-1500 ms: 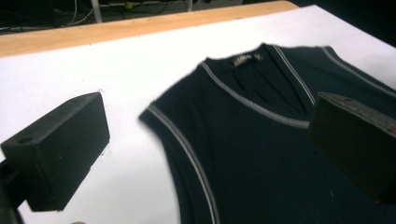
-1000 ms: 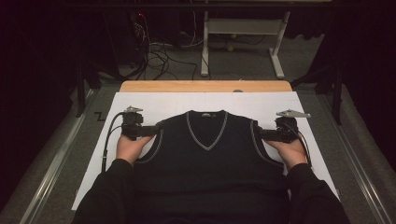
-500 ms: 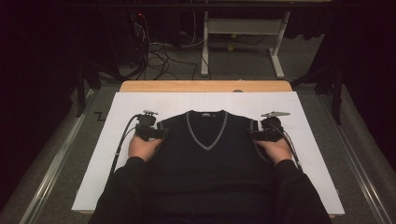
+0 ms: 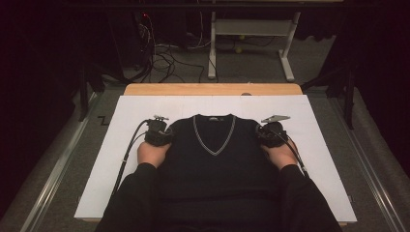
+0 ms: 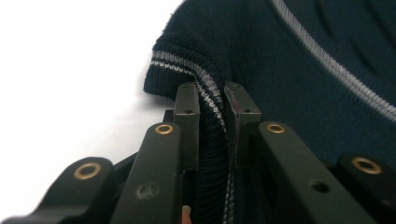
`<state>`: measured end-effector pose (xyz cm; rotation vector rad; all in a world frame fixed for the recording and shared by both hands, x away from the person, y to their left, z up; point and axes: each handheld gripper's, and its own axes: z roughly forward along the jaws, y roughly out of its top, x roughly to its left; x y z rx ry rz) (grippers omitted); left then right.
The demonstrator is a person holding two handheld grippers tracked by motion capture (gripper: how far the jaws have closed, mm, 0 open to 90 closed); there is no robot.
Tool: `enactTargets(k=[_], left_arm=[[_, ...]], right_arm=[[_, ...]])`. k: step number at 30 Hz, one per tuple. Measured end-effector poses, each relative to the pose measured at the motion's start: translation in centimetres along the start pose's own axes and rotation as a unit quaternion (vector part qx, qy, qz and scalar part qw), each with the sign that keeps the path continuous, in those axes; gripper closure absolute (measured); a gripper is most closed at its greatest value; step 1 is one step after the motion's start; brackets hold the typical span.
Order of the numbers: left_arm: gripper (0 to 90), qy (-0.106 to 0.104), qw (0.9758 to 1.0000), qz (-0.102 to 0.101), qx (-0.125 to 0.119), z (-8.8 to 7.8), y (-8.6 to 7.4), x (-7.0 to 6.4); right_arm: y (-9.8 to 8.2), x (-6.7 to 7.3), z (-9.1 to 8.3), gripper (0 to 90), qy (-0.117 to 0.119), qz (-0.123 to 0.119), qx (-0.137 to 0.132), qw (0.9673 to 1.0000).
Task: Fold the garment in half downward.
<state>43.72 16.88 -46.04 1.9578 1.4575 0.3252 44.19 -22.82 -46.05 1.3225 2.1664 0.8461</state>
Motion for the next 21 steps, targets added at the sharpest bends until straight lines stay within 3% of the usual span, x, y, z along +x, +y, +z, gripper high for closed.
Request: enactTargets(k=[2, 5, 8, 13, 17, 19, 21], left_arm=[[74.1, -0.011, 0.9993, -0.005, -0.035, -1.0, 0.5, 0.3], [74.1, -0.008, 0.9970, 0.014, -0.075, -2.5, 1.4, 0.0], [74.1, -0.004, 0.9938, 0.016, -0.110, -4.0, 2.6, -0.3], [74.0, -0.003, 0.9844, 0.021, -0.175, -6.7, 4.4, -0.9], [73.9, 0.003, 0.9753, 0.026, -0.219, -8.7, 5.8, -1.2], [73.9, 0.004, 0.9739, 0.027, -0.225, -9.3, 6.2, -1.2], [73.8, 0.002, 0.9744, 0.028, -0.223, -9.3, 6.1, -1.1]], right_arm=[[0.2, -0.5, -0.4, 80.2, -0.004, 0.010, -0.014, 0.9998], [0.6, -1.1, -1.4, 80.2, -0.026, 0.020, -0.040, 0.9986], [1.4, -1.1, -2.6, 80.2, -0.044, 0.018, -0.072, 0.9963], [3.3, -1.4, -5.0, 80.2, -0.062, 0.012, -0.127, 0.9899], [5.2, -1.4, -7.2, 80.2, -0.070, 0.004, -0.170, 0.9829], [5.9, -1.3, -7.9, 80.2, -0.070, -0.001, -0.181, 0.9809], [6.4, -1.2, -8.4, 80.1, -0.067, -0.004, -0.188, 0.9798]])
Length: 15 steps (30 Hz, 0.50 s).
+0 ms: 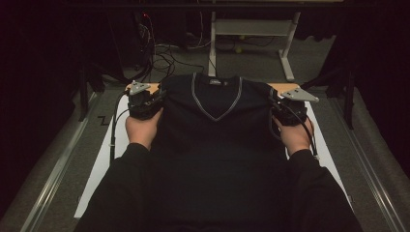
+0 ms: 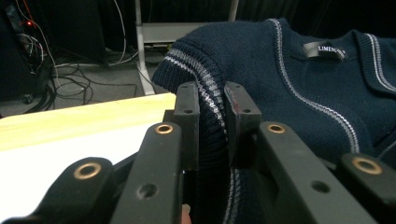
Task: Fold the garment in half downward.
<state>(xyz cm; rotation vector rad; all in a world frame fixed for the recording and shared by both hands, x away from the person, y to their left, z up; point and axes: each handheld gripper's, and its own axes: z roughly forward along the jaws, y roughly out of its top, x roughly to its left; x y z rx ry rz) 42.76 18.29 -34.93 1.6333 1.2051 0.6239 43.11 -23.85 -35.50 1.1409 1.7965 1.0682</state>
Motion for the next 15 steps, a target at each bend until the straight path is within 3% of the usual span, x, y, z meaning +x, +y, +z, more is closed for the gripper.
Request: enactTargets(k=[8, 15], left_arm=[[73.8, -0.017, 0.9998, -0.001, 0.013, -0.1, -2.4, 0.2], [73.4, -0.049, 0.9986, -0.005, 0.021, -2.2, -4.4, -0.1]], right_arm=[[-1.5, 0.5, -0.1, 80.1, 0.018, 0.004, 0.016, 0.9997], [-3.5, 1.2, -1.8, 80.1, 0.038, 0.005, 0.011, 0.9992]])
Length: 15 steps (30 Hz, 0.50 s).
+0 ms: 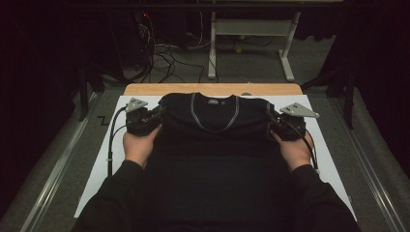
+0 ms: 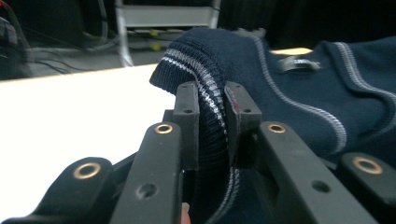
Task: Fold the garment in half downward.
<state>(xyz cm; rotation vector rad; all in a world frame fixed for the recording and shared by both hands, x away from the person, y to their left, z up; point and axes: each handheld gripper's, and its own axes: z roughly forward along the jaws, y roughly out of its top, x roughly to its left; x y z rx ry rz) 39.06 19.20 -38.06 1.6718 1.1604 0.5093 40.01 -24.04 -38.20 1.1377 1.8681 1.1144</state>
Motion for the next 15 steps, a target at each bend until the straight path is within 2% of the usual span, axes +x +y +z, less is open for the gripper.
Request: enactTargets(k=[2, 7, 12, 15], left_arm=[[73.4, 0.001, 0.9999, 0.016, 0.006, -0.7, -0.8, -0.4], [73.3, -0.018, 0.9991, 0.035, 0.014, -2.3, -3.2, -1.1], [73.2, -0.031, 0.9986, 0.033, 0.027, -3.1, -5.8, -1.4], [73.2, -0.030, 0.9980, 0.041, 0.038, -3.3, -7.3, -1.6]], right_arm=[[-0.6, 0.2, -0.8, 80.1, 0.007, 0.000, -0.007, 0.9999], [-2.8, 0.9, -2.6, 80.1, 0.017, -0.003, -0.011, 0.9998], [-5.2, 1.5, -4.0, 80.1, 0.027, -0.005, -0.010, 0.9996], [-6.5, 2.0, -4.6, 80.1, 0.033, -0.005, -0.007, 0.9994]])
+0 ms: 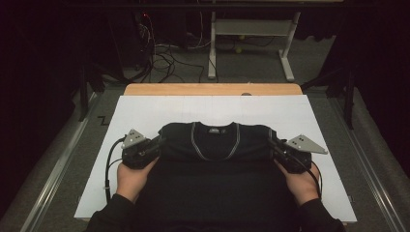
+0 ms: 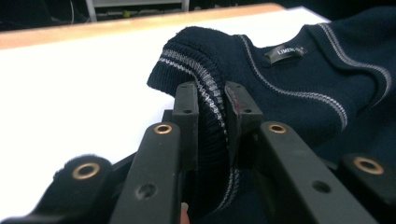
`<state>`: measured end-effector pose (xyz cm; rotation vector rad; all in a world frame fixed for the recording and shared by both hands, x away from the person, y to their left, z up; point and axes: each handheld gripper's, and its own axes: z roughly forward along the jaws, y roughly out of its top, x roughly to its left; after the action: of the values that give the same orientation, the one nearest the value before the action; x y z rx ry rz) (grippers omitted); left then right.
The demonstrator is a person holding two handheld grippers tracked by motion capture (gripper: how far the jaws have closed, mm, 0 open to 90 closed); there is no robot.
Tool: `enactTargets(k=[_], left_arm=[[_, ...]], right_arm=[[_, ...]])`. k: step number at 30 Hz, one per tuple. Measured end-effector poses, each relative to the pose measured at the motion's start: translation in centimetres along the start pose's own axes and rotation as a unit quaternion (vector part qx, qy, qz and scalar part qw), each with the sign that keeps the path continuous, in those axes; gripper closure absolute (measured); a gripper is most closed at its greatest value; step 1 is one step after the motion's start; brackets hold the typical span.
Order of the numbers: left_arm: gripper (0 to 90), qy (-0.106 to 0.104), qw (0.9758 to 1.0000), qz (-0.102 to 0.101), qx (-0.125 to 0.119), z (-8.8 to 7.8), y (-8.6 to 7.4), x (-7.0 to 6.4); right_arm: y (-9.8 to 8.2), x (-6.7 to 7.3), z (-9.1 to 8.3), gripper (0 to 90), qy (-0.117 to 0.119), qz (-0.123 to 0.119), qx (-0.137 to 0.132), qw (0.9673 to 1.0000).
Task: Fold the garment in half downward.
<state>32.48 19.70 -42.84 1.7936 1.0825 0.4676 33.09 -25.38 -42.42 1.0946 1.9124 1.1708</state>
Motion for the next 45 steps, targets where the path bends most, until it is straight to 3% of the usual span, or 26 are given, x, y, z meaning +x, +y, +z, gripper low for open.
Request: enactTargets(k=[7, 11, 16, 20, 26, 31, 35, 38, 41, 43, 45], left_arm=[[73.2, -0.022, 0.9997, -0.006, -0.002, -1.0, -2.3, -0.5], [73.2, -0.034, 0.9992, -0.019, -0.013, -2.1, -3.4, -0.7], [73.2, -0.028, 0.9996, 0.000, -0.010, -3.7, -3.6, -1.6], [73.1, -0.035, 0.9991, 0.021, -0.010, -5.0, -3.8, -2.8], [72.5, -0.035, 0.9992, 0.019, -0.003, -6.3, -4.8, -3.6], [72.6, -0.043, 0.9988, 0.020, 0.014, -6.9, -5.9, -4.5], [72.6, -0.031, 0.9984, 0.022, 0.043, -6.8, -7.1, -4.0], [71.9, -0.035, 0.9958, 0.004, 0.085, -5.6, -7.8, -2.9], [70.2, -0.035, 0.9933, 0.001, 0.110, -4.8, -8.2, -2.7], [65.9, -0.032, 0.9929, 0.001, 0.115, -4.7, -8.2, -2.6], [55.6, -0.023, 0.9939, 0.001, 0.108, -4.8, -8.0, -2.5]], right_arm=[[-2.3, 0.9, -1.3, 80.1, 0.008, 0.001, -0.005, 1.0000], [-3.1, 1.5, -2.1, 80.0, 0.015, -0.013, -0.002, 0.9998], [-3.3, 1.9, -3.5, 80.0, 0.027, -0.014, -0.010, 0.9995], [-3.5, 2.0, -4.7, 80.0, 0.032, -0.001, -0.015, 0.9994], [-4.1, 2.4, -6.5, 79.7, 0.043, 0.002, -0.015, 0.9990], [-4.8, 2.6, -7.3, 79.7, 0.046, 0.006, -0.004, 0.9989], [-5.3, 2.8, -7.6, 79.6, 0.049, 0.010, 0.015, 0.9986], [-5.7, 2.9, -6.9, 79.1, 0.056, 0.006, 0.047, 0.9973], [-6.2, 2.8, -6.2, 77.9, 0.061, 0.009, 0.078, 0.9950], [-6.4, 2.7, -5.9, 73.5, 0.064, 0.017, 0.093, 0.9934], [-6.6, 2.5, -5.8, 65.1, 0.063, 0.021, 0.094, 0.9933]])
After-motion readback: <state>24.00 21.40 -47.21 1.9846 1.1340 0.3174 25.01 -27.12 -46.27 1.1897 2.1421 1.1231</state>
